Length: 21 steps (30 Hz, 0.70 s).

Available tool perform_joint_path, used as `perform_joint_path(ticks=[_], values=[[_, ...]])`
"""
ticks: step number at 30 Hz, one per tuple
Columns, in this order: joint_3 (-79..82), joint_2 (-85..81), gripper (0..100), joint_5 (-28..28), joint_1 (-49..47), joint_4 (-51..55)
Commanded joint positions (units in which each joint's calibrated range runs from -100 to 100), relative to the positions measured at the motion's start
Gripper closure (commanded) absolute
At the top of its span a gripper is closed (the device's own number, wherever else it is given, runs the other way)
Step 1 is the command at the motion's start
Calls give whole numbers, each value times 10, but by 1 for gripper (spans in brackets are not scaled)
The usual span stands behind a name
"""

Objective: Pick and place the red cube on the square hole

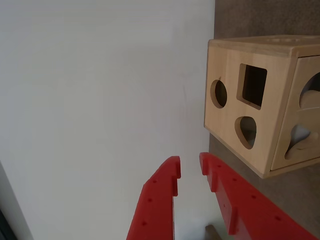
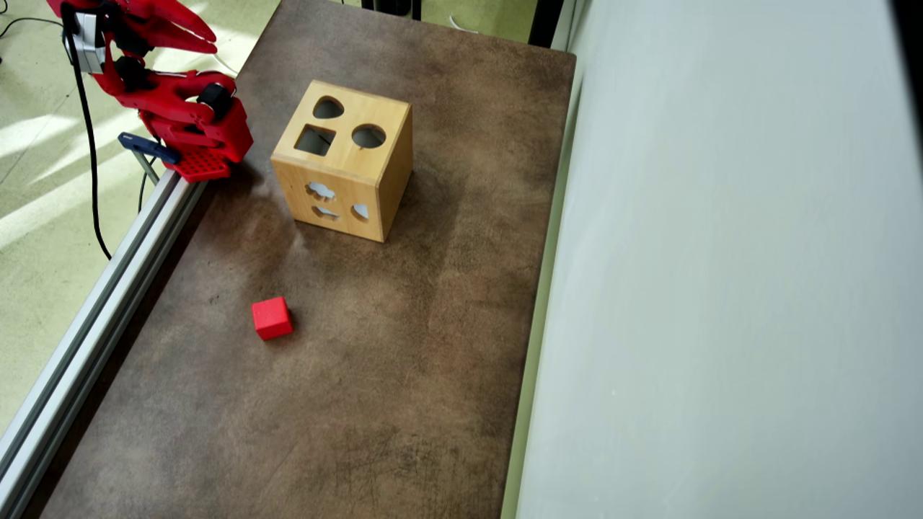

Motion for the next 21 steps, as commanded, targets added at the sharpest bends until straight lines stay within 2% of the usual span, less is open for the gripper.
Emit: perform_joint_path(ticks=[1, 11, 15, 21], values=[[-3, 3, 93, 2, 5, -1], [-11, 32, 93, -1, 7, -6], [-34, 150, 93, 2, 7, -6], [-185, 345, 93, 2, 13, -2]])
